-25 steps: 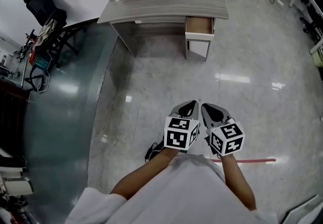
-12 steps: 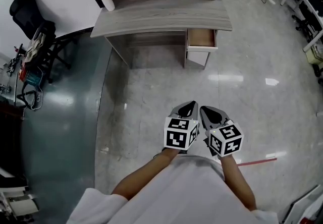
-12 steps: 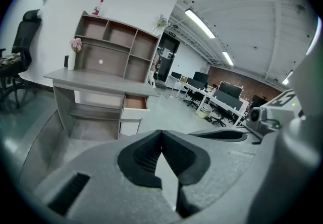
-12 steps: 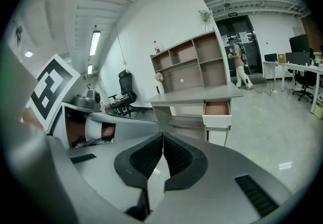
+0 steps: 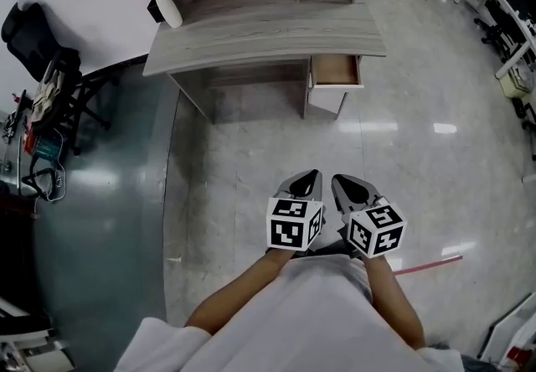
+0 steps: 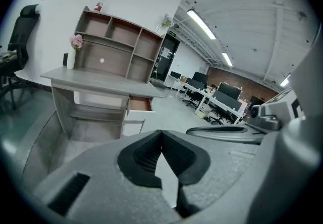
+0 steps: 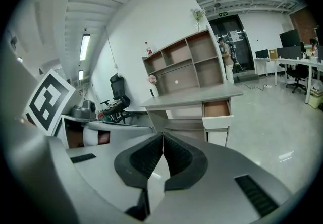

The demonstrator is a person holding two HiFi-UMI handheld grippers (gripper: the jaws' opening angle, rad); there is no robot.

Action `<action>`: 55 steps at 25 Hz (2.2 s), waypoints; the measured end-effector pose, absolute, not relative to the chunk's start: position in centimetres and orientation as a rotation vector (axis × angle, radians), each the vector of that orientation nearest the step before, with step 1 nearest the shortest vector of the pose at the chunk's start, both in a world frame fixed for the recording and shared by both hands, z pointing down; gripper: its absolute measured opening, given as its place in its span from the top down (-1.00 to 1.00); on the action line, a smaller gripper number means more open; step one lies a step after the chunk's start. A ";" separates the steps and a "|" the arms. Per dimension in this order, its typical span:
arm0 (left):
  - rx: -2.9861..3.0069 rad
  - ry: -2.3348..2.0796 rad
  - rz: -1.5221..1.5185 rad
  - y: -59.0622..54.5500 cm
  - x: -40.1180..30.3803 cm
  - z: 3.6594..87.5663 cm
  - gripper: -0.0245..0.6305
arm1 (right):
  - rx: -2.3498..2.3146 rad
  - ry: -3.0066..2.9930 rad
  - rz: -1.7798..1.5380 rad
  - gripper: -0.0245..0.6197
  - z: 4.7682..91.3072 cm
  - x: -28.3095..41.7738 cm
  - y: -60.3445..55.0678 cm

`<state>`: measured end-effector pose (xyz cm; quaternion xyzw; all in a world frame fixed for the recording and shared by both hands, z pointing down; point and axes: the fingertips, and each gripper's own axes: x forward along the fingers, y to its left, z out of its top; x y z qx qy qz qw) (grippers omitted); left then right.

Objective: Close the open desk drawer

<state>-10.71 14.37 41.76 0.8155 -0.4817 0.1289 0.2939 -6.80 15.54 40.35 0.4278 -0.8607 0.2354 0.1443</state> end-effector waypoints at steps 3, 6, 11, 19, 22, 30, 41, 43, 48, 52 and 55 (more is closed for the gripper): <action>2.168 -1.284 0.343 13.7 -11.1 41.9 0.92 | 1.255 -2.483 0.684 0.92 40.3 -6.8 14.6; 2.178 -1.290 0.353 12.7 -11.3 41.8 0.92 | 1.264 -2.486 0.702 0.92 40.6 -7.0 13.5; 2.159 -1.305 0.377 10.4 -11.9 42.4 0.92 | 1.242 -2.502 0.719 0.92 41.2 -7.6 11.0; 2.157 -1.308 0.415 4.0 -10.4 43.0 0.92 | 1.241 -2.519 0.762 0.92 42.0 -6.4 4.4; 2.162 -1.297 0.440 0.9 -9.1 43.1 0.92 | 1.251 -2.518 0.792 0.92 42.3 -5.1 1.3; 2.184 -1.280 0.502 -6.2 -5.5 43.1 0.92 | 1.306 -2.530 0.874 0.92 42.9 -1.2 -5.6; 2.226 -1.287 0.545 -10.9 -3.5 43.4 0.92 | 1.356 -2.576 1.085 0.91 45.5 1.7 -10.2; 2.240 -1.280 0.556 -11.7 -3.5 44.0 0.92 | 1.390 -2.582 1.100 0.91 46.1 1.9 -11.0; 2.237 -1.259 0.547 -14.3 -4.1 46.0 0.92 | 1.470 -2.569 1.193 0.91 48.7 1.6 -13.6; 2.216 -1.243 0.536 -16.8 -4.5 47.3 0.92 | 1.515 -2.538 1.322 0.91 50.7 1.0 -15.7; 2.223 -1.232 0.542 -18.6 -4.3 48.2 0.92 | 1.561 -2.528 1.397 0.91 52.4 1.0 -17.3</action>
